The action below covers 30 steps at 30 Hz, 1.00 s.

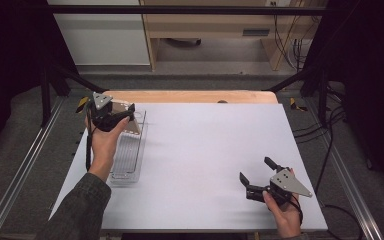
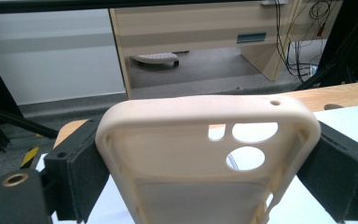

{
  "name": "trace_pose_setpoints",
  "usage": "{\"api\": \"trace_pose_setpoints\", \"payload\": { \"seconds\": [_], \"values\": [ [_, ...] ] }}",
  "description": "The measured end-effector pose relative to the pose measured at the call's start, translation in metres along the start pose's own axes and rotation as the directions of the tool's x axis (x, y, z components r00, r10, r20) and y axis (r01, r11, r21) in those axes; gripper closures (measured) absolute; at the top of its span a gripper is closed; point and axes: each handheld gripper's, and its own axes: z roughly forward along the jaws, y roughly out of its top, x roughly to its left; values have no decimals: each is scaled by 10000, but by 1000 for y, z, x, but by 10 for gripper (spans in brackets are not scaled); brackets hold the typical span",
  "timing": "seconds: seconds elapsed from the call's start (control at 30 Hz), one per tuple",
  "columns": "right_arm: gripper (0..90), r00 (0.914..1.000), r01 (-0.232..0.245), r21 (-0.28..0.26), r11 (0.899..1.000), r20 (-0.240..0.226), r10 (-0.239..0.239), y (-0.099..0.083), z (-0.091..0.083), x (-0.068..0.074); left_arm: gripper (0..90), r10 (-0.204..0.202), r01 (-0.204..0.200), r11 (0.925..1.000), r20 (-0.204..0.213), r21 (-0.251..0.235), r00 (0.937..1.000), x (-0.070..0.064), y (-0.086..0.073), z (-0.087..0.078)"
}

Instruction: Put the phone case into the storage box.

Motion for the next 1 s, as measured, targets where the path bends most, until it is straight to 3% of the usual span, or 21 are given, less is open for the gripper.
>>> {"api": "trace_pose_setpoints", "payload": {
  "seconds": [1.0],
  "values": [
    [19,10000,24,-16,10000,-74,-24,0,0,1,104,-80,83,9996,-133,282,9999,0,-5,7]
  ]
}}
